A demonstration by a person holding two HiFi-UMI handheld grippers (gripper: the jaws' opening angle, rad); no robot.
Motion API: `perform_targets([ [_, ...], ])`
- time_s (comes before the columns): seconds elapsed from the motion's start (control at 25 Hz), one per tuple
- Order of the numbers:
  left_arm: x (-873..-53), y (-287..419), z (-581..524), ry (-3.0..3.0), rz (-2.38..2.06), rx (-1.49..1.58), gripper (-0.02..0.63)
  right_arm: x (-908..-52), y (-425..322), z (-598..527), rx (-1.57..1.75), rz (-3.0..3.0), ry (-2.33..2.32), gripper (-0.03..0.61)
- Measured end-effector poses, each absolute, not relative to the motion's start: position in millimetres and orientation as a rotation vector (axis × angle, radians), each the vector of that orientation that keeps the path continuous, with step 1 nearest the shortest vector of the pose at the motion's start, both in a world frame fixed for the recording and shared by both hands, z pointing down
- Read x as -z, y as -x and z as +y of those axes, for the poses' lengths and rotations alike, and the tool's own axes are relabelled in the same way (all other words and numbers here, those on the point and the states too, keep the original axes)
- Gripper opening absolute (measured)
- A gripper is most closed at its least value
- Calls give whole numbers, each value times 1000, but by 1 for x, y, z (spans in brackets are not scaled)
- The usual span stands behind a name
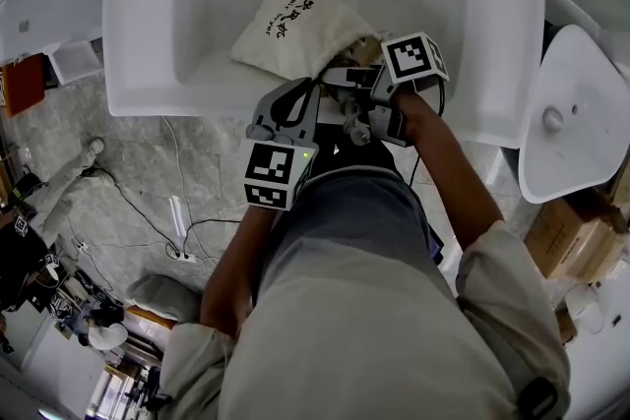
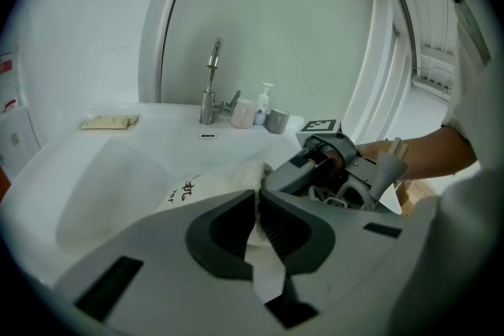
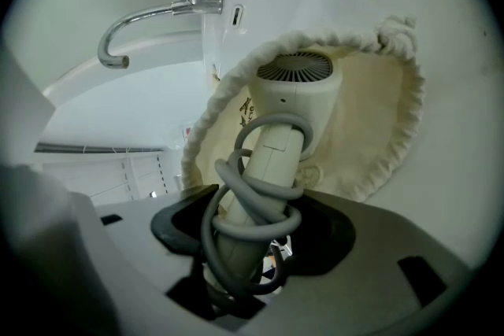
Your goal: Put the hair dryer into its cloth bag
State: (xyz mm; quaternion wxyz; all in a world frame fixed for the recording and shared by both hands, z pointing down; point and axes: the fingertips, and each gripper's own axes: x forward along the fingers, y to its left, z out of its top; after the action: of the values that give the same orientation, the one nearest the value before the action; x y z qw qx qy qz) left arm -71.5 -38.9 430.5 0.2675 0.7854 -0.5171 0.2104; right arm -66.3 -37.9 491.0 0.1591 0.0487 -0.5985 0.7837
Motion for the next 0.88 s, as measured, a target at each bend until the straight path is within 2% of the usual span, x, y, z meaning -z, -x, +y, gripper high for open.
perform_targets([
  [0.52, -436, 73, -37, -2149, -1334, -548, 25, -506, 83, -45, -2099, -1733, -80, 259],
  [0.88, -431, 80, -35, -2141, -1322, -494, 25, -510, 91, -60, -2169, -1744, -125, 259],
])
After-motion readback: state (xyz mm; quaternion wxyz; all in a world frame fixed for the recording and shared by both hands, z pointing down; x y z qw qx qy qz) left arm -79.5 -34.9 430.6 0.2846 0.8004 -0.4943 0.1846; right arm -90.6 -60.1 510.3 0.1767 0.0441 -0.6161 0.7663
